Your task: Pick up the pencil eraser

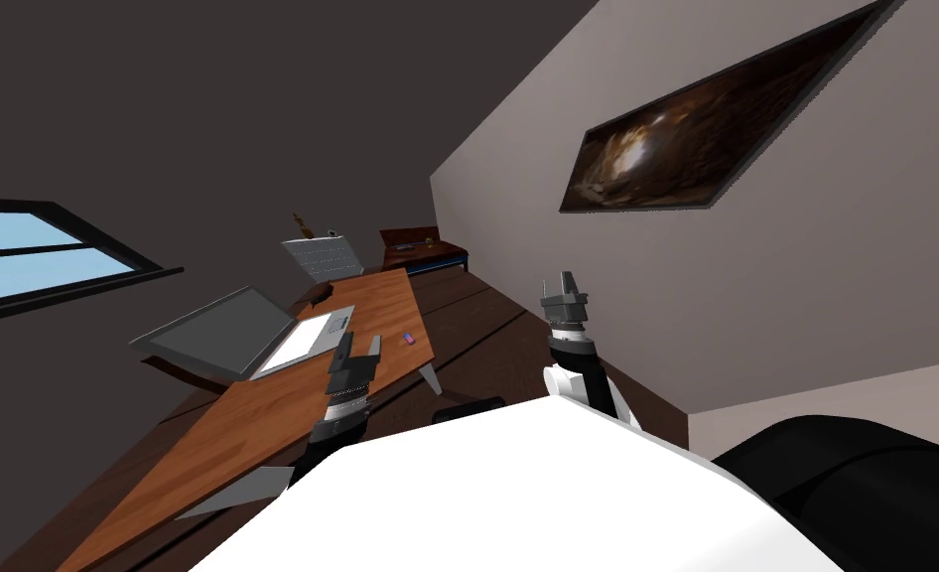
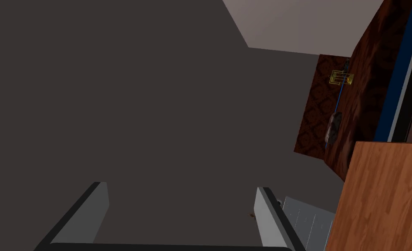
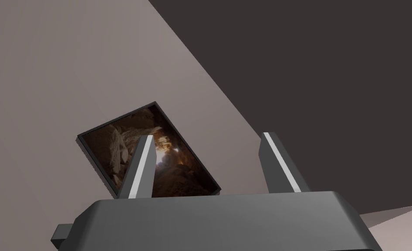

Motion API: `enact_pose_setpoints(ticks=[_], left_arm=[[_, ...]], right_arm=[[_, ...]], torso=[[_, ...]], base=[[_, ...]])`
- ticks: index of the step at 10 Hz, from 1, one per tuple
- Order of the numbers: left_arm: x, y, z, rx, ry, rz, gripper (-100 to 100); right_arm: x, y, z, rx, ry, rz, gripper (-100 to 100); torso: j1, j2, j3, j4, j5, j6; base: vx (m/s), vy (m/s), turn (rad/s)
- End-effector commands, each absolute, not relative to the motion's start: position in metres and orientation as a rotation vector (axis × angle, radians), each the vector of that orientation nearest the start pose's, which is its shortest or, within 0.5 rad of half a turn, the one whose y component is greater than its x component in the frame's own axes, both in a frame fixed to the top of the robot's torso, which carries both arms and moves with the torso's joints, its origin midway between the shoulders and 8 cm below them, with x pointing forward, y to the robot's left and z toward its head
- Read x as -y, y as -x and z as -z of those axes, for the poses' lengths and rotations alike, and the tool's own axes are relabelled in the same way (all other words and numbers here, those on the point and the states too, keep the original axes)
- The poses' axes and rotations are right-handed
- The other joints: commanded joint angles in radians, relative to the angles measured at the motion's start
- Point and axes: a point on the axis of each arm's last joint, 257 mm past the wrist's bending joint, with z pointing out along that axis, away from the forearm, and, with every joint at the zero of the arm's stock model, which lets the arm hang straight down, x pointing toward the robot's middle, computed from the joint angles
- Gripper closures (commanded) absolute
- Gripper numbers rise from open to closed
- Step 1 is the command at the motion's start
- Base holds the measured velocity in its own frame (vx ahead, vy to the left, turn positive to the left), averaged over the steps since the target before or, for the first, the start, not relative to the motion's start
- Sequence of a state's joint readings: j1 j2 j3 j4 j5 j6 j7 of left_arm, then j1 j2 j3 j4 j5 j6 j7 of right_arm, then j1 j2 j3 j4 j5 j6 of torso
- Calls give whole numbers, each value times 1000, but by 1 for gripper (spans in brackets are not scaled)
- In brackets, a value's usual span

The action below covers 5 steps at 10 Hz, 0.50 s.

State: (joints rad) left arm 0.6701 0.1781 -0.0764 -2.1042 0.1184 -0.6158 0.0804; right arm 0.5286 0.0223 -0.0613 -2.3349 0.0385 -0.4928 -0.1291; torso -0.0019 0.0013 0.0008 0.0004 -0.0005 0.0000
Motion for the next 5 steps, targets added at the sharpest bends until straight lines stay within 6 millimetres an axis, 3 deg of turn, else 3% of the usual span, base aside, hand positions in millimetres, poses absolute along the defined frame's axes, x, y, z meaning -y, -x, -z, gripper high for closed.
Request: enact_pose_setpoints(ticks=[1, 2, 5], left_arm=[[-286, -327, 124, -873, 915, 1386, -100], [-286, -323, 152, -930, 965, 1377, -100], [-289, -314, 197, -1008, 1045, 1345, -100]], right_arm=[[297, -328, -39, -566, -669, -1330, 0], [297, -329, -39, -566, -669, -1330, 0], [297, -328, -39, -566, -669, -1330, 0]], torso=[[0, 0, 0, 0, 0, 0], [0, 0, 0, 0, 0, 0], [-1, -1, -1, 0, 0, 0]], base=[[-19, -39, -39], [-16, -65, -79], [5, -46, -40]])
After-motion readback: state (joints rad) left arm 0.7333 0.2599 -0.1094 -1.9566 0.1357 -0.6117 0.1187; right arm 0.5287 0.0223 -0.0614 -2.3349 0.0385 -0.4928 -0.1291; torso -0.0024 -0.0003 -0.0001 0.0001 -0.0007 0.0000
